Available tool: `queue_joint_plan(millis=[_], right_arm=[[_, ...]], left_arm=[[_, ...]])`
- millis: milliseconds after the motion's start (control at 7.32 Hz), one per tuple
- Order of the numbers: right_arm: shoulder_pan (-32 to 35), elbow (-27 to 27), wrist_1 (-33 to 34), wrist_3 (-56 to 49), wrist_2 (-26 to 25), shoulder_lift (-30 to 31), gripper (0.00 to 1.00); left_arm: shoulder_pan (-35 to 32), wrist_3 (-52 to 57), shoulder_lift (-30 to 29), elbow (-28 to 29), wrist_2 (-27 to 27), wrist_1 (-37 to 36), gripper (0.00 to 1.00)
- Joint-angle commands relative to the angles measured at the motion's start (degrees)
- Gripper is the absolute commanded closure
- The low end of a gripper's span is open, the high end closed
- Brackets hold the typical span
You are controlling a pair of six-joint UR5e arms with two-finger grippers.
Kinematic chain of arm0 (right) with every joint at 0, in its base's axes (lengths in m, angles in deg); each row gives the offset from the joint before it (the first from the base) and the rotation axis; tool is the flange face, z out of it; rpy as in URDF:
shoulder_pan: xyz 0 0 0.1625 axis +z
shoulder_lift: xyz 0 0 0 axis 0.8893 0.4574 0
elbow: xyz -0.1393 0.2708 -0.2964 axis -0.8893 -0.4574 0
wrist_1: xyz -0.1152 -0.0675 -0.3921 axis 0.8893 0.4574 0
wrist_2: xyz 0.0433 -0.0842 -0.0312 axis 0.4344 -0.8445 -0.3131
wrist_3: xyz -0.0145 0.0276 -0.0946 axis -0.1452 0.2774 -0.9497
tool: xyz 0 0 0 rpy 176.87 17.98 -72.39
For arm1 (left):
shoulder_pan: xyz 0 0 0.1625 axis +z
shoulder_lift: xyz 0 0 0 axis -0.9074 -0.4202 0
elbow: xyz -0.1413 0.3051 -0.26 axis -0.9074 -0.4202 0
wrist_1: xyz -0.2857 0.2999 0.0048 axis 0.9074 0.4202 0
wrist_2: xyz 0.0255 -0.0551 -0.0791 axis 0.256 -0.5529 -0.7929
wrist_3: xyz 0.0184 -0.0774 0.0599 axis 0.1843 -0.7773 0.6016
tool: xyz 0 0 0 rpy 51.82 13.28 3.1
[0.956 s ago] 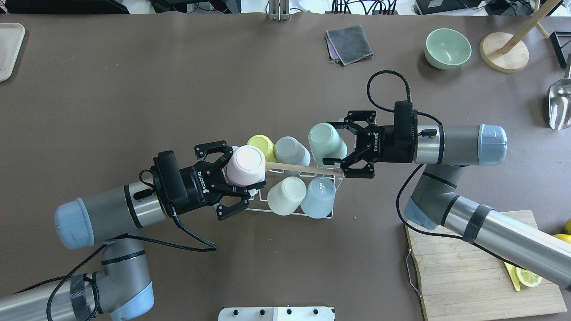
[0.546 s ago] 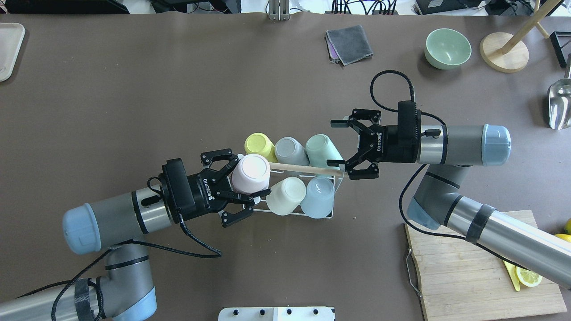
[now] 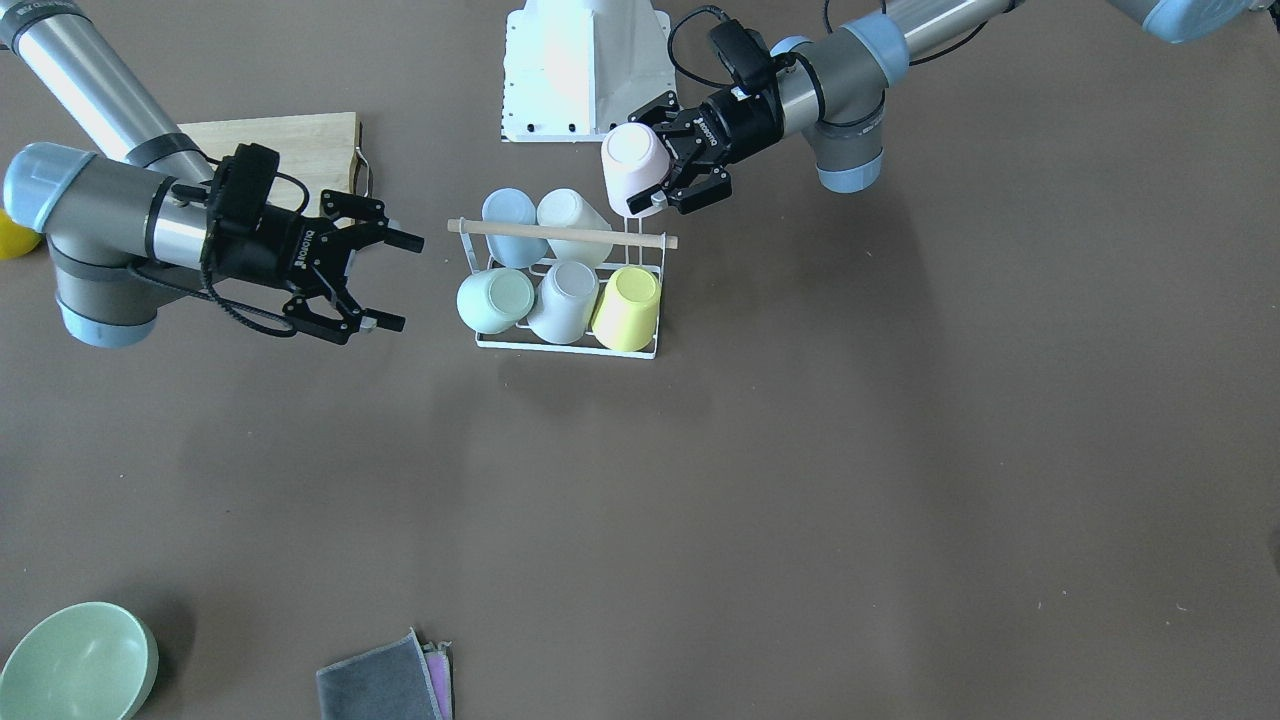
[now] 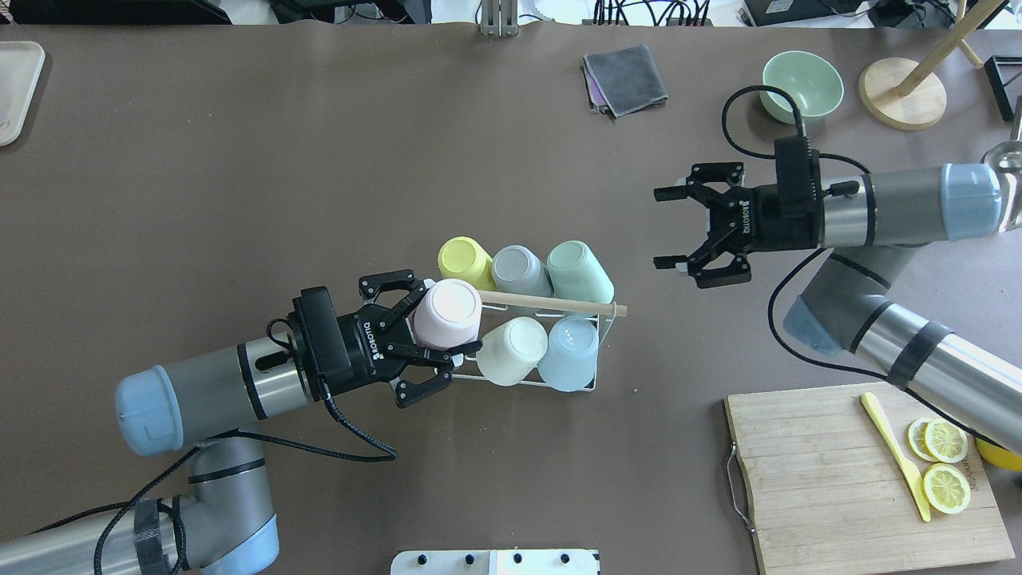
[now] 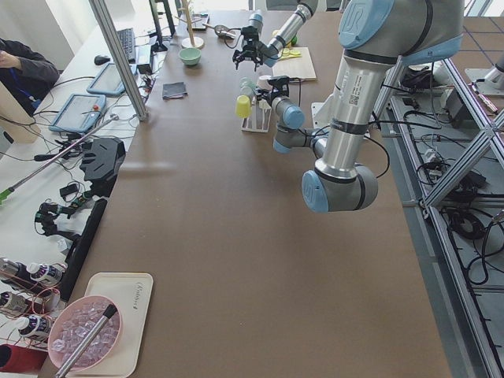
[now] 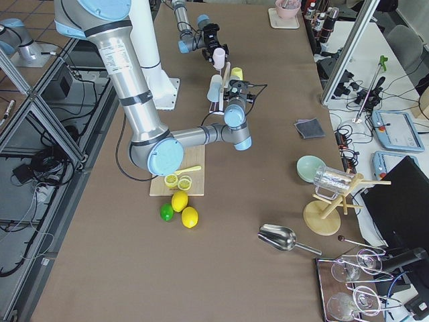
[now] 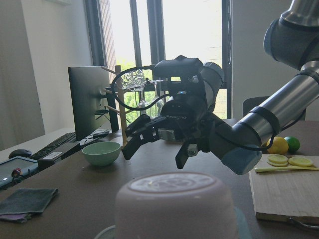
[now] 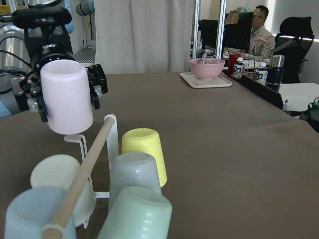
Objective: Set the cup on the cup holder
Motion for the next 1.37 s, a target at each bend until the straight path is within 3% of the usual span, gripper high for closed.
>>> queue_joint_plan(millis=[0, 137, 273, 410, 546, 956, 1093, 1229], right_arm=[[7.5, -0.1, 5.4, 0.0, 8.7, 4.3, 0.0], [12.3, 0.1, 11.8, -0.2, 13.4, 5.8, 0.0], [14.0, 0.1, 16.0, -0.3, 14.8, 6.9, 0.0], [15.8, 2.1, 22.7, -0.5, 14.8, 9.0, 0.0], [17.0, 6.0, 32.2, -0.5, 15.2, 11.9, 0.0], [22.1, 9.1, 54.2, -0.9, 15.6, 13.6, 0.0], [23.5, 11.9, 60.2, -1.0, 15.8, 16.3, 0.0], [26.3, 15.6, 70.7, -0.9, 14.9, 18.5, 0.0]], left_arm=[[0.0, 0.0, -0.2, 0.4, -0.1, -0.1, 0.8], [0.0, 0.0, -0.3, 0.4, -0.1, -0.1, 0.8], [0.0, 0.0, -0.3, 0.4, -0.1, -0.1, 0.79], [0.0, 0.0, -0.4, 0.6, -0.1, -0.1, 0.7], [0.0, -0.3, -0.5, 0.6, -0.2, 0.0, 0.02], [0.0, -0.2, -1.0, 0.9, -0.2, -0.1, 0.02], [0.0, -0.2, -1.0, 0.8, -0.2, 0.0, 0.02], [-0.3, -0.2, -0.9, -0.1, -0.3, -1.2, 0.02]])
